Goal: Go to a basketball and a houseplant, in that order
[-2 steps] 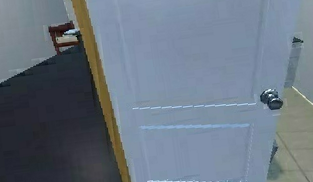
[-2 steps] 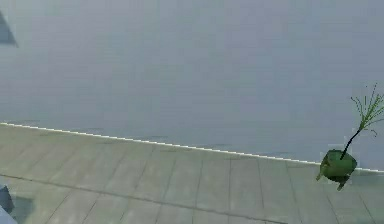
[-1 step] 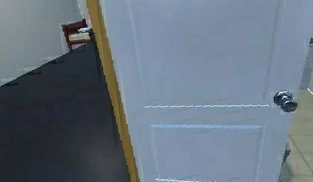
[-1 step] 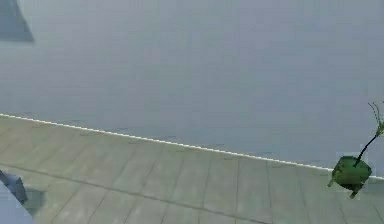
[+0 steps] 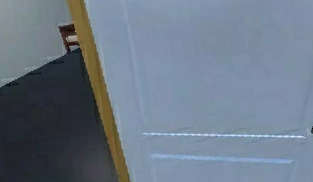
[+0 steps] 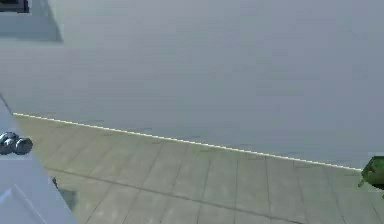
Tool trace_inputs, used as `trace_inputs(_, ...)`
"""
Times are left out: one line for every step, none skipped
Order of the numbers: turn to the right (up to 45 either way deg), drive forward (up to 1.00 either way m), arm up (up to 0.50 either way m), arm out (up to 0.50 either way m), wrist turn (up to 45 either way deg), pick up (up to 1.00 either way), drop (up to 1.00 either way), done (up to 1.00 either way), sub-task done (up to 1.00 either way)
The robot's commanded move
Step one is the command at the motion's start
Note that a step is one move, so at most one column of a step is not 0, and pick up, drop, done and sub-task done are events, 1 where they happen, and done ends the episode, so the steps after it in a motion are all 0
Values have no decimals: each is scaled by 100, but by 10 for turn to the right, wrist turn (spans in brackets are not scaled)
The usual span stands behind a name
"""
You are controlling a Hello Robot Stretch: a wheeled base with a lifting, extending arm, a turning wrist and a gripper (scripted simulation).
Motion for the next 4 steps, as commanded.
trace_inputs(-240, 0, 0, 0, 0, 0, 0, 0, 0)
trace_inputs(0, 30, 0, 0, 0, 0, 0, 0, 0)
trace_inputs(-450, 0, 0, 0, 0, 0, 0, 0, 0)
trace_inputs(0, 45, 0, 0, 0, 0, 0, 0, 0)
